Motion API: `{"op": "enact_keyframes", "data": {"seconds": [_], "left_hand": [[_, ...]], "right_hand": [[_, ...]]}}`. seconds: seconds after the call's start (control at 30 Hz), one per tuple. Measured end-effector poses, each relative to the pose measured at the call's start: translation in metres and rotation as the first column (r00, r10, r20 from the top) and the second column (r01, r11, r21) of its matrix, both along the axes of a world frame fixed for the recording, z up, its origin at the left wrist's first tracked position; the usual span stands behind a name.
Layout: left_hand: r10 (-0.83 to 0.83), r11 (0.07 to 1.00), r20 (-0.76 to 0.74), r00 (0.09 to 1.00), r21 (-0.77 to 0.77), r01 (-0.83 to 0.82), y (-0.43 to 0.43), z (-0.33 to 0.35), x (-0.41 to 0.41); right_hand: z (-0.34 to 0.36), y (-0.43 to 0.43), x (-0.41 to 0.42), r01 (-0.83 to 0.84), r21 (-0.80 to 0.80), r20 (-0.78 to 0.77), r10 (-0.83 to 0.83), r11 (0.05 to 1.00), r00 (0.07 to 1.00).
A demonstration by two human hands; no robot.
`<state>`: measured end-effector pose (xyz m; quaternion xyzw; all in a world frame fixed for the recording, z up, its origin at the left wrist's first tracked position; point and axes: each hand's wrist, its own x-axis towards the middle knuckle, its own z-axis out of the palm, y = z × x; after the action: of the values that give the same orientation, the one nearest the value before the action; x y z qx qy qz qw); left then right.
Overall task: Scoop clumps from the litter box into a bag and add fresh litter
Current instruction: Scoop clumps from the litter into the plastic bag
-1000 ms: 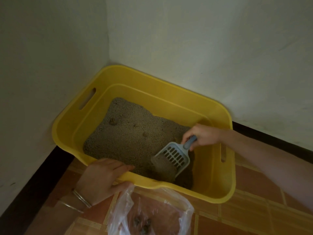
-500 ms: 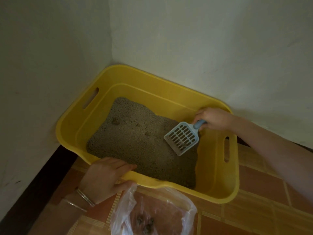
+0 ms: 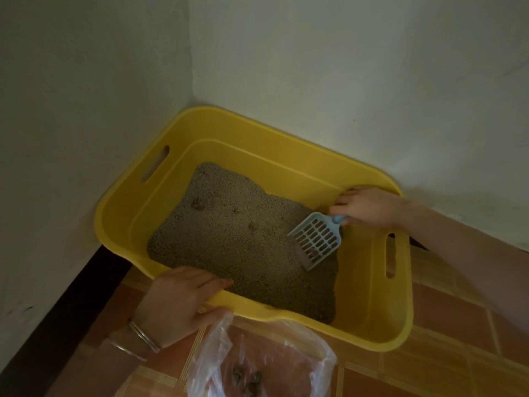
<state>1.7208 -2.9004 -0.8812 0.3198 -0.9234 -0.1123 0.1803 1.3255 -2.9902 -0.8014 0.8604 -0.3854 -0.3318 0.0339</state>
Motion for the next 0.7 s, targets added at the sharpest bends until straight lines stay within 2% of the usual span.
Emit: {"op": "enact_keyframes", "data": {"seconds": [0.13,0.23,0.37,0.53,0.7], "left_hand": [[-0.005,1.000,0.009,1.000,0.015,0.005,0.000,-0.001,0.001],[-0.010,1.000,0.009,1.000,0.014,0.010,0.000,-0.002,0.001],[-0.010,1.000,-0.002,1.000,0.005,0.010,0.000,-0.003,0.001],[-0.017,1.000,0.006,1.000,0.003,0.017,0.000,-0.002,0.000],[-0.040,0.999,0.038,0.998,-0.016,0.041,-0.001,-0.001,0.003]], "right_hand": [[-0.011,0.002,0.014,-0.056,0.006,0.049,0.056,0.998,0.997],[-0.020,0.008,0.025,-0.018,-0.001,0.204,0.018,1.000,0.979],[-0.035,0.014,0.038,-0.046,-0.052,0.372,0.062,0.998,0.926],[-0.063,0.024,0.069,0.011,0.038,0.590,-0.031,0.999,0.807],[-0.063,0.028,0.075,0.099,0.040,0.675,-0.100,0.994,0.731]]}}
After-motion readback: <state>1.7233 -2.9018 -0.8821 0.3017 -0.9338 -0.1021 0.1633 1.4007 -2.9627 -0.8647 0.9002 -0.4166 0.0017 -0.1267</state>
